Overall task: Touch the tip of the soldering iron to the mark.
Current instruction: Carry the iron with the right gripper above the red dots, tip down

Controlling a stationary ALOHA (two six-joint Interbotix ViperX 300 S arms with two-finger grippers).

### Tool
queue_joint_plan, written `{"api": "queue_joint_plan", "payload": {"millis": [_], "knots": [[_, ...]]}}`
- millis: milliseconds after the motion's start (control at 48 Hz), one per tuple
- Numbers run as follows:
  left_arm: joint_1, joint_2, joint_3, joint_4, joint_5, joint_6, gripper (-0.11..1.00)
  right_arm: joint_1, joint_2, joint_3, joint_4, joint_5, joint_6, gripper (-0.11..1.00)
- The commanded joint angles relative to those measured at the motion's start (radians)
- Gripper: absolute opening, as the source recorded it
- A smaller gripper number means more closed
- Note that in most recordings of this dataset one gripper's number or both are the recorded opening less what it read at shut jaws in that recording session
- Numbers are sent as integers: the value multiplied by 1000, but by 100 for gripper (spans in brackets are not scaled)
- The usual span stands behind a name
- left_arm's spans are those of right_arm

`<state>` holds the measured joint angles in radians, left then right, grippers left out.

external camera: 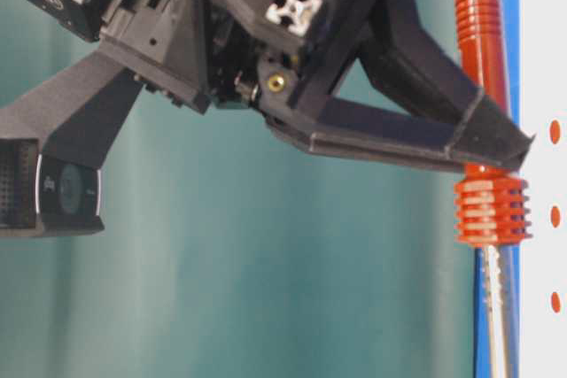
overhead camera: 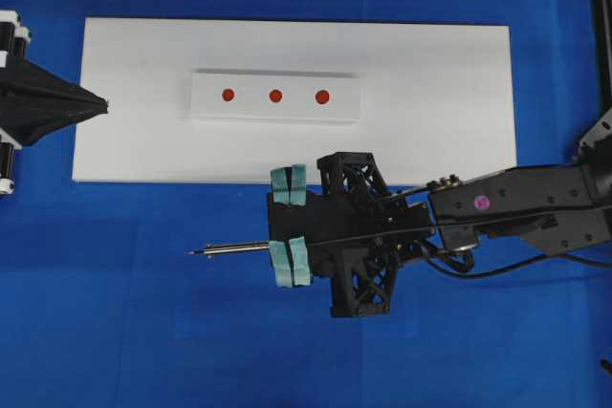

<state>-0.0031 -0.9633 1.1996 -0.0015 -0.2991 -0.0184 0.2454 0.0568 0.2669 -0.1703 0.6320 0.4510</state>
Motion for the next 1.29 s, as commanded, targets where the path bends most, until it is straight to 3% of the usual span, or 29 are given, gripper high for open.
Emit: {"api": "queue_joint_plan", "payload": {"millis": [0,250,688,959,1272], "knots": [[-3,3,-11,3,-9,2,0,-35,-38,-17,-20,9,-3,7],[-3,5,-11,3,-9,2,0,-155,-69,-14,-57,49,-64,7],[-3,9,-11,3,-9,2,0,-391,-71,-37,-21,190,-287,7],[-2,9,-11,3,-9,3,0,-459,-69,-44,15,132,-400,7],[-2,9,-11,3,-9,5,0,-477,-67,-48,72,117,-453,7]]}}
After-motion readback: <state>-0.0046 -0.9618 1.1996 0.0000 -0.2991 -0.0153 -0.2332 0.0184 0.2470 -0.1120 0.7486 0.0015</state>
